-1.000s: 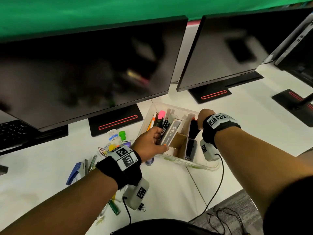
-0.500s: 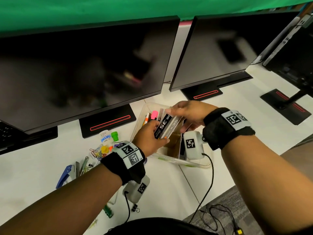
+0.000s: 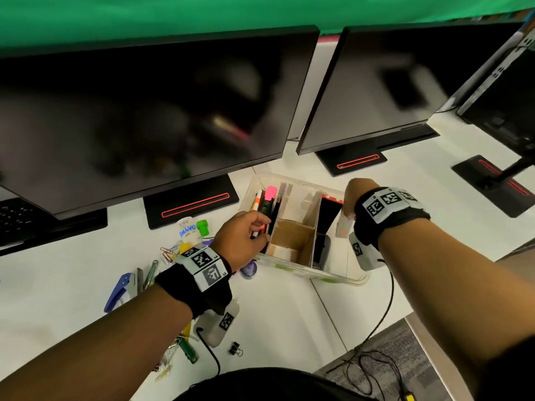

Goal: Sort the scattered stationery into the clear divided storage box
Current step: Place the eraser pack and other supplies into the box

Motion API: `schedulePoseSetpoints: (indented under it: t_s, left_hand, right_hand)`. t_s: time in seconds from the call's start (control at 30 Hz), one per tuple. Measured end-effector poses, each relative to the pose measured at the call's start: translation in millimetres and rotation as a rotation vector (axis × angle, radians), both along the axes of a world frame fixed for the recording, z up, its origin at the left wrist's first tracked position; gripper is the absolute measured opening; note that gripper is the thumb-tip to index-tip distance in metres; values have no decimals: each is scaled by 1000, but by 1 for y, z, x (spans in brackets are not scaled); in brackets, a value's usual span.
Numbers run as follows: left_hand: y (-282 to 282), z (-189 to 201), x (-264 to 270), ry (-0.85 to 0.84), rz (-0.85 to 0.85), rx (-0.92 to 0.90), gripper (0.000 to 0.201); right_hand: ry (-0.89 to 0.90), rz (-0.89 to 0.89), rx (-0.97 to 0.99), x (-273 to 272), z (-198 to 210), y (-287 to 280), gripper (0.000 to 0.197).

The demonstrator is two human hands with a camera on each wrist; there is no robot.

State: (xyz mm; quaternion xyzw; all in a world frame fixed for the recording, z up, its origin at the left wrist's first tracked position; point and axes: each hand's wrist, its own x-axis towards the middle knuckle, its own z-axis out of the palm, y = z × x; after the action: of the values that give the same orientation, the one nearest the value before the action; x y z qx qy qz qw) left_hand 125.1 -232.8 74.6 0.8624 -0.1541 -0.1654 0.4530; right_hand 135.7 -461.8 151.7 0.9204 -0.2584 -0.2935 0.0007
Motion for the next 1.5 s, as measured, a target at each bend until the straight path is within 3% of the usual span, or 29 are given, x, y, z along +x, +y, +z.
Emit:
schedulePoseSetpoints:
  t_s: [0.07,0.13,0.2,0.33,0.43,0.6,0.83,0.9,1.07,1.17,1.37,1.5]
  left_hand:
    - [6,-1,-1,31,22,-21,25]
    - [11,-2,-1,61,25,-35,25]
    - [14,-1,-2,69,8,-27,26]
    - [15,0,-5,39,-28,-21,24]
    - [18,-1,-5,61,-28,-53,25]
    - [32,-4,2,73,98,-166,25]
    - [89,-20,20,43,259,-137,29]
    - [107,-27,22,51,299,-97,25]
    - [148,-42,25,70,364,59,14]
    - [167,-48,24,79,337,197,14]
    - [201,-62,0,128,311,335,19]
    - [235,-69,-14,177,328,369,21]
  right_hand:
    - [-6,-10,-51,0,-18,-5,52]
    - [-6,10,-81,3,-32,-8,42]
    - [21,58,-121,-1,-32,-5,34]
    - [33,48,-181,-11,-31,8,49]
    - [8,35,-180,-10,-31,12,41]
    - [65,79,-153,-8,-32,14,40]
    - [-80,-74,-116,10,-32,14,48]
    - [-168,-81,-65,13,-27,18,42]
    - [-298,123,101,13,0,90,28]
    - [-375,371,195,5,-1,146,27]
    - [-133,714,414,-30,-45,217,25]
    - [147,915,417,-57,-90,224,40]
